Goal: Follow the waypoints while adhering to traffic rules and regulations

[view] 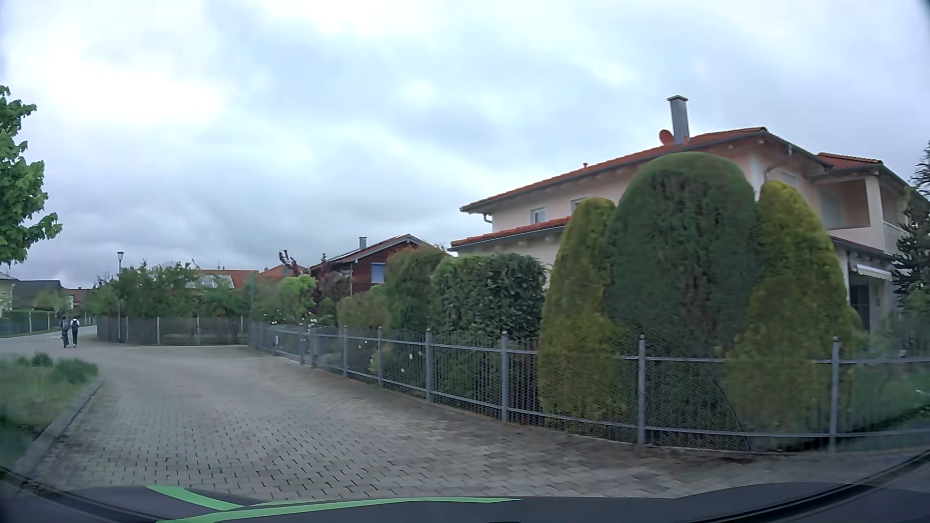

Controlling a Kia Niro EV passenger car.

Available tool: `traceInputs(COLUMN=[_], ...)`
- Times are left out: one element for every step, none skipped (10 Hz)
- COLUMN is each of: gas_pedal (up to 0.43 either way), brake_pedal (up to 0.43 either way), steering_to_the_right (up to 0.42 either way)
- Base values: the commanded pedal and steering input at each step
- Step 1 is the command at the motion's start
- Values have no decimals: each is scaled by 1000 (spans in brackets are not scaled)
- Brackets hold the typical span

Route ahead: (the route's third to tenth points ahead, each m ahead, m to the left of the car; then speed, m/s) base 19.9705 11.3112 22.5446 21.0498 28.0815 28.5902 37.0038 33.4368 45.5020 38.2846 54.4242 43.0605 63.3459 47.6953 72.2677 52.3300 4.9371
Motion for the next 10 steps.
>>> traceInputs(gas_pedal=[138, 138, 138, 138, 138, 138, 138, 138, 138, 130], brake_pedal=[0, 0, 0, 0, 0, 0, 0, 0, 0, 0], steering_to_the_right=[-309, -298, -292, -283, -271, -257, -243, -230, -217, -204])
